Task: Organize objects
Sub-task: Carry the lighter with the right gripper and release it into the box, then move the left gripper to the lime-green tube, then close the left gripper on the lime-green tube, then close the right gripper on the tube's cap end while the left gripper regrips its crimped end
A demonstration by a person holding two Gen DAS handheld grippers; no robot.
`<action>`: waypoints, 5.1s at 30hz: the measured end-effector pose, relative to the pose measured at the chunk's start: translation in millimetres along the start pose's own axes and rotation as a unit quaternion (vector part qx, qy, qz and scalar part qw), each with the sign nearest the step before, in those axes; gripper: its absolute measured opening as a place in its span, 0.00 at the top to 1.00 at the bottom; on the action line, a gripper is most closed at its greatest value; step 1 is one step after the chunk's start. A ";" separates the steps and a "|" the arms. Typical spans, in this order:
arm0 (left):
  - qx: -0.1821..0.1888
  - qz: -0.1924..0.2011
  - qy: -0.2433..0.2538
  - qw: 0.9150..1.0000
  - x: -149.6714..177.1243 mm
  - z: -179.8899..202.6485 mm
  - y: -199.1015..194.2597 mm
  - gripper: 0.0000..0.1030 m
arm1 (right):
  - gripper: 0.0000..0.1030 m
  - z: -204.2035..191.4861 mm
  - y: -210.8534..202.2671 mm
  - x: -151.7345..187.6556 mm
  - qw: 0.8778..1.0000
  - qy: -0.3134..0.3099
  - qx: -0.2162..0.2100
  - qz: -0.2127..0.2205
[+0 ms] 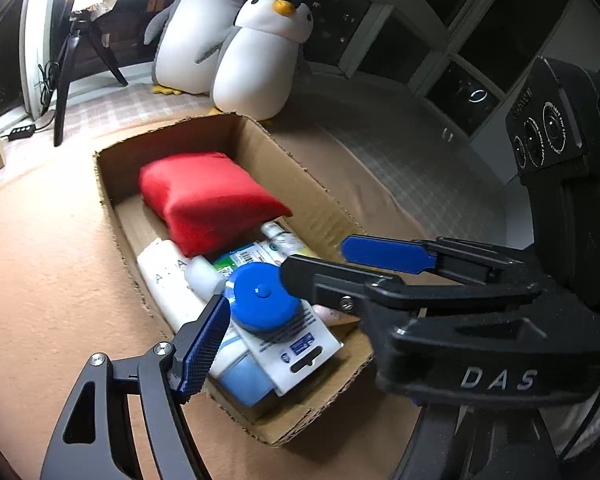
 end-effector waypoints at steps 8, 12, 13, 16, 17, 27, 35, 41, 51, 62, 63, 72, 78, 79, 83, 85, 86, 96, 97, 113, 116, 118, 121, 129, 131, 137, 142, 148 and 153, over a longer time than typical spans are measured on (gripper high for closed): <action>-0.010 0.005 0.000 1.000 5.7 -7.7 -9.9 0.25 | 0.47 2.8 -2.2 1.7 1.000 0.015 -0.009 0.004; -0.016 0.010 -0.003 1.000 10.4 -13.9 -17.1 0.25 | 0.47 0.8 -4.2 3.1 1.000 0.018 -0.009 0.010; -0.018 0.011 -0.003 1.000 11.8 -15.4 -19.8 0.25 | 0.47 -0.1 -4.9 3.1 1.000 0.019 -0.010 0.012; -0.026 0.018 -0.003 1.000 15.6 -19.3 -28.5 0.25 | 0.47 -3.0 -6.5 3.7 1.000 0.020 -0.014 0.016; -0.028 0.021 -0.004 0.999 17.7 -21.5 -32.5 0.25 | 0.46 -4.6 -6.9 4.2 1.000 0.020 -0.015 0.017; -0.045 0.023 -0.040 0.998 48.0 -66.0 -65.6 0.25 | 0.42 -28.4 -0.4 10.2 1.000 0.011 -0.017 0.019; -0.066 0.030 -0.123 0.990 87.6 -158.9 -104.9 0.26 | 0.40 -55.3 13.8 17.5 1.000 -0.001 -0.019 0.017; -0.095 0.052 -0.195 0.975 118.0 -245.7 -146.4 0.26 | 0.40 -87.5 28.5 23.6 0.999 -0.018 -0.027 0.002; -0.132 0.085 -0.311 0.937 150.3 -396.0 -197.7 0.26 | 0.39 -129.5 51.1 29.3 0.999 -0.021 -0.039 -0.026; -0.136 0.092 -0.373 0.913 149.2 -505.4 -200.6 0.26 | 0.39 -144.9 67.8 39.6 0.998 -0.013 -0.031 -0.051; -0.135 0.090 -0.377 0.912 147.3 -511.2 -198.6 0.26 | 0.39 -143.6 68.0 40.4 0.998 -0.011 -0.029 -0.051; -0.083 0.074 -0.390 0.914 137.9 -541.3 -176.6 0.33 | 0.39 -132.8 69.9 43.0 0.998 0.008 -0.023 -0.056; -0.071 0.066 -0.368 0.925 129.8 -529.6 -162.2 0.37 | 0.39 -126.4 70.4 41.5 0.998 0.016 -0.020 -0.060; -0.076 0.062 -0.359 0.928 128.2 -524.3 -158.8 0.38 | 0.39 -126.1 70.3 40.8 0.998 0.016 -0.020 -0.060; -0.075 0.053 -0.334 0.938 126.2 -499.0 -147.6 0.38 | 0.39 -127.5 72.1 37.7 0.998 0.015 -0.023 -0.062; -0.073 0.050 -0.324 0.942 127.1 -481.8 -141.0 0.38 | 0.39 -130.1 73.6 36.8 0.998 0.012 -0.027 -0.064; -0.070 0.048 -0.316 0.945 127.5 -469.9 -137.1 0.38 | 0.39 -131.1 74.1 36.7 0.997 0.010 -0.028 -0.065; -0.054 0.021 -0.243 0.968 138.7 -354.9 -92.1 0.44 | 0.39 -146.0 77.5 37.2 0.996 -0.014 -0.050 -0.071; -0.052 0.018 -0.234 0.971 141.9 -343.7 -89.3 0.44 | 0.39 -146.6 77.2 37.9 0.996 -0.015 -0.053 -0.071; -0.067 -0.009 -0.117 0.991 158.7 -198.5 -70.8 0.42 | 0.39 -157.3 68.1 48.3 0.990 -0.062 -0.094 -0.088; -0.058 -0.003 -0.139 0.989 183.7 -195.3 -88.1 0.42 | 0.39 -172.6 69.7 41.3 0.985 -0.092 -0.107 -0.095; -0.047 -0.004 -0.155 0.987 199.6 -202.4 -96.8 0.42 | 0.39 -186.9 73.6 36.7 0.981 -0.116 -0.116 -0.105; -0.008 -0.016 -0.186 0.982 225.6 -201.5 -96.3 0.42 | 0.39 -211.8 85.2 31.4 0.972 -0.156 -0.123 -0.127; 0.021 -0.016 -0.242 0.970 249.7 -218.8 -87.5 0.42 | 0.41 -251.6 133.4 32.3 0.947 -0.223 -0.116 -0.201; 0.012 -0.007 -0.248 0.969 247.8 -227.3 -92.6 0.42 | 0.41 -251.5 136.9 37.7 0.942 -0.230 -0.117 -0.213; 0.015 0.007 -0.272 0.962 243.5 -253.3 -103.8 0.42 | 0.41 -244.7 130.6 54.2 0.935 -0.241 -0.126 -0.230; 0.028 0.016 -0.293 0.956 236.2 -271.9 -110.0 0.42 | 0.41 -244.1 126.2 72.3 0.929 -0.281 -0.093 -0.221; 0.039 0.019 -0.308 0.950 223.2 -290.5 -111.9 0.42 | 0.41 -256.9 128.6 82.9 0.914 -0.359 -0.013 -0.188; 0.053 0.021 -0.315 0.947 212.7 -293.6 -106.5 0.42 | 0.48 -261.6 138.5 86.0 0.898 -0.395 0.031 -0.188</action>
Point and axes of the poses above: each gripper's, at about its wrist camera, not at the fingertips, and y roughly the way its jaws point, z to its right, x to its underside, the point moved 7 cm from there along y, roughly the way its jaws point, and after that the axes turned 15 degrees about -z, right-handed, at the moved point
